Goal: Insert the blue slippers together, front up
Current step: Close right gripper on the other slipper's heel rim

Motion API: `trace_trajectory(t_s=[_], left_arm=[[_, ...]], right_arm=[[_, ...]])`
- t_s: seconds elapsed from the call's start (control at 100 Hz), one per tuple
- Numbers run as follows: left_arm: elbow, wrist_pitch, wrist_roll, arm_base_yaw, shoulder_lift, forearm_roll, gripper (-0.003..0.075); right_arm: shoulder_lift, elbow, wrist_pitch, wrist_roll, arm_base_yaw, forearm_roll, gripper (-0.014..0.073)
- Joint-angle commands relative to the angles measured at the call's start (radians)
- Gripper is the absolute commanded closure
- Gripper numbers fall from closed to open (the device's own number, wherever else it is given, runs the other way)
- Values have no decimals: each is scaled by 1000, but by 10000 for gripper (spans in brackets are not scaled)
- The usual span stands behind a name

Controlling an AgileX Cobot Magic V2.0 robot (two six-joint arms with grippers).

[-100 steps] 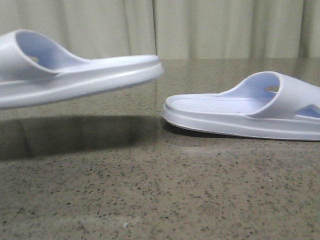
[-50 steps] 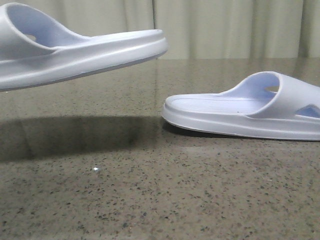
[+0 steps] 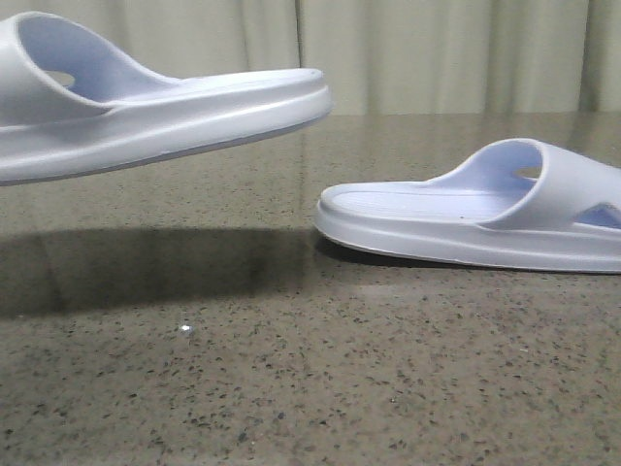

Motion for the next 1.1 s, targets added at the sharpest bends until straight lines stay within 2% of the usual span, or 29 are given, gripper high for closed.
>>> trace_trajectory(t_s=[0.0,0.8,1.09], left_arm=[[-27,-18,1,-4,1,-40,704],[-27,-12,1,-4,1,-40,704],[-27,-12,1,-4,1,-40,704]], right_arm=[[37,-27,-95,5,1,1,161],[307,-27,-196,5,1,64,161],[359,-27,-215,5,1,128,161]])
